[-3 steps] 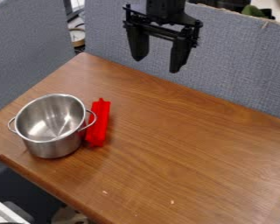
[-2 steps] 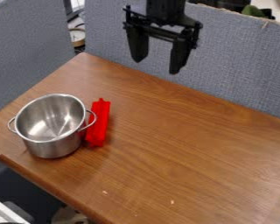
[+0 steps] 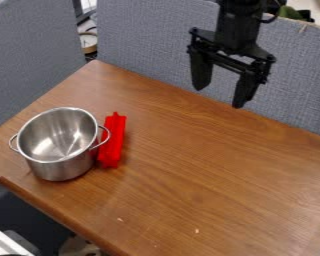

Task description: Put the red object in the metal pot

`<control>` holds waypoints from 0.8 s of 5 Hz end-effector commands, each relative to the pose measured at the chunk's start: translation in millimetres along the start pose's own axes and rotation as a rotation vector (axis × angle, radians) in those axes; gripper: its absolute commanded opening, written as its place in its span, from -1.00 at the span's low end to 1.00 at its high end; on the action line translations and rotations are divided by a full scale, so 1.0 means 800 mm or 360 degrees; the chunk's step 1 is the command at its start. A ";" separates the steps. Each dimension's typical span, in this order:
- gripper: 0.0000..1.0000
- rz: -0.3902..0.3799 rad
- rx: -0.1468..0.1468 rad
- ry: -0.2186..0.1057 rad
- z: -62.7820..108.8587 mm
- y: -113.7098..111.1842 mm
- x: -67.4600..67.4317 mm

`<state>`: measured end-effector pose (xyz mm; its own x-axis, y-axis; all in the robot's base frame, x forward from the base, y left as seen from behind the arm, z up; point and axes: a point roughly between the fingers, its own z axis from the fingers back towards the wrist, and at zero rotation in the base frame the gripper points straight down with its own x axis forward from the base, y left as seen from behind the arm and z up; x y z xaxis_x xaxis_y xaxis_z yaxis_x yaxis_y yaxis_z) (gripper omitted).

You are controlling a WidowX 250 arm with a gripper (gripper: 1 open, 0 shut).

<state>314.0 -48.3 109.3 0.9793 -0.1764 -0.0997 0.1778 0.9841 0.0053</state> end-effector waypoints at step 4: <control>1.00 0.0871 -0.0015 -0.0064 -0.012 0.085 -0.031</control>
<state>299.0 20.0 85.2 0.9254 0.3640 -0.1052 -0.3609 0.9314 0.0477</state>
